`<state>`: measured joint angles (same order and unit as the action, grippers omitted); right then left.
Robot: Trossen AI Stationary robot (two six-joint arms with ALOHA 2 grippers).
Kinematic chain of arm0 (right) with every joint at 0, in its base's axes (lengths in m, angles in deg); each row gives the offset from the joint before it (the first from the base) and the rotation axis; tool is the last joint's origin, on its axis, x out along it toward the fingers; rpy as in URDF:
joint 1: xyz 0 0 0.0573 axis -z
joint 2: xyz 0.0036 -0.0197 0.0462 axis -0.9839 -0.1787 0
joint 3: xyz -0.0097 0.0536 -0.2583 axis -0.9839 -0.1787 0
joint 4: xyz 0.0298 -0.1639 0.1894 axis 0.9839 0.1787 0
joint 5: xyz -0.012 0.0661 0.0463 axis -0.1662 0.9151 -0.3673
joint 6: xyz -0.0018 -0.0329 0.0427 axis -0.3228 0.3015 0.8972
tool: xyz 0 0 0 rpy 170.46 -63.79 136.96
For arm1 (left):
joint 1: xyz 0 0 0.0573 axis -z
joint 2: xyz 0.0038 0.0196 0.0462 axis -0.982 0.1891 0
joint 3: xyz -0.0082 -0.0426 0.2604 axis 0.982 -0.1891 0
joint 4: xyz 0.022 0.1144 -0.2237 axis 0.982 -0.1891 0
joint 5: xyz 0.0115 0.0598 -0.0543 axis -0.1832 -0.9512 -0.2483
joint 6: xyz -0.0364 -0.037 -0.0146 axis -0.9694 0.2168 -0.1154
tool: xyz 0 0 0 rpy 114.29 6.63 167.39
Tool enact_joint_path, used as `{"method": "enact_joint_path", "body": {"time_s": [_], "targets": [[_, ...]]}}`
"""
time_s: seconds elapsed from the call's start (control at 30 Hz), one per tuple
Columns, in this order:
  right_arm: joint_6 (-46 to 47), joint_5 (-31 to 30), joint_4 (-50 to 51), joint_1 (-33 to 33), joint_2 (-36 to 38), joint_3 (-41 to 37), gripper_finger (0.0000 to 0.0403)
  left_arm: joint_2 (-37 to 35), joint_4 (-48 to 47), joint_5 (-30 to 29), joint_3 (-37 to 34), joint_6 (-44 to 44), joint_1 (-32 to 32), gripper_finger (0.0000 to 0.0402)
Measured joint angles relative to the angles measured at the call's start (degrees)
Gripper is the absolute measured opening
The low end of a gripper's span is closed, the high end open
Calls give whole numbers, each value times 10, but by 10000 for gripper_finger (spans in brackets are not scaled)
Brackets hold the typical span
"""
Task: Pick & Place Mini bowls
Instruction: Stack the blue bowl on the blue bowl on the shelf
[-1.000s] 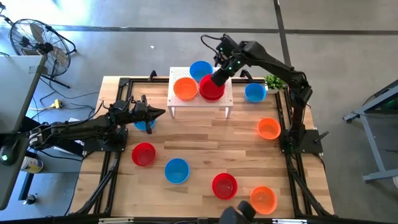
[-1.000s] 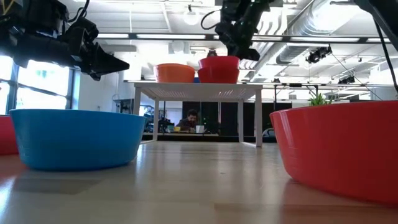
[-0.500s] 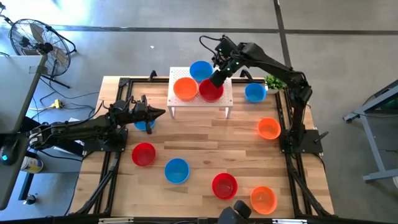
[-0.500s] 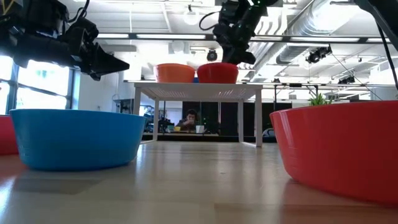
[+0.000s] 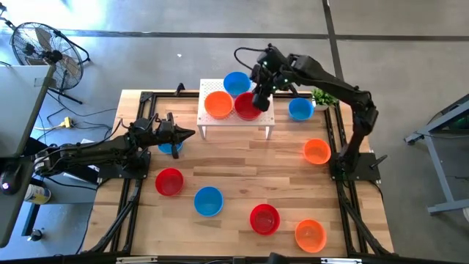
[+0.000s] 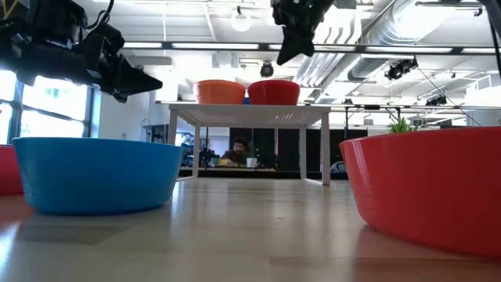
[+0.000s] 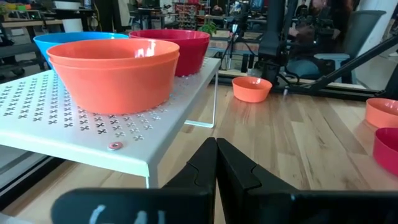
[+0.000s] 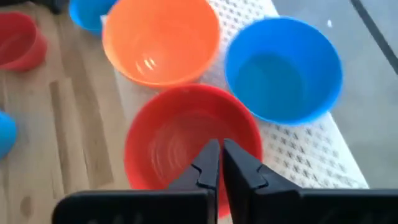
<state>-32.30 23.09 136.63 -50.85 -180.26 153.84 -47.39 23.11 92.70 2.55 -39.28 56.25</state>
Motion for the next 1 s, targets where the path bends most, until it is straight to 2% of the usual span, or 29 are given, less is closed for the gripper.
{"method": "enact_joint_path", "body": {"time_s": [0.17,0.3,0.53,0.7,1.0], "targets": [[-6,58,-162,-22,68,-167,3,0,-5,0,0,0,0,1],[2,61,-321,-55,159,-313,5,0,-17,0,0,0,0,1],[44,-24,-483,-125,318,-517,1,0,-17,-1,0,1,0,1],[53,-61,-580,-167,409,-643,4,0,-24,7,0,-13,0,1],[59,-89,-780,-193,492,-821,4,0,-66,100,28,-50,5,1]]}}
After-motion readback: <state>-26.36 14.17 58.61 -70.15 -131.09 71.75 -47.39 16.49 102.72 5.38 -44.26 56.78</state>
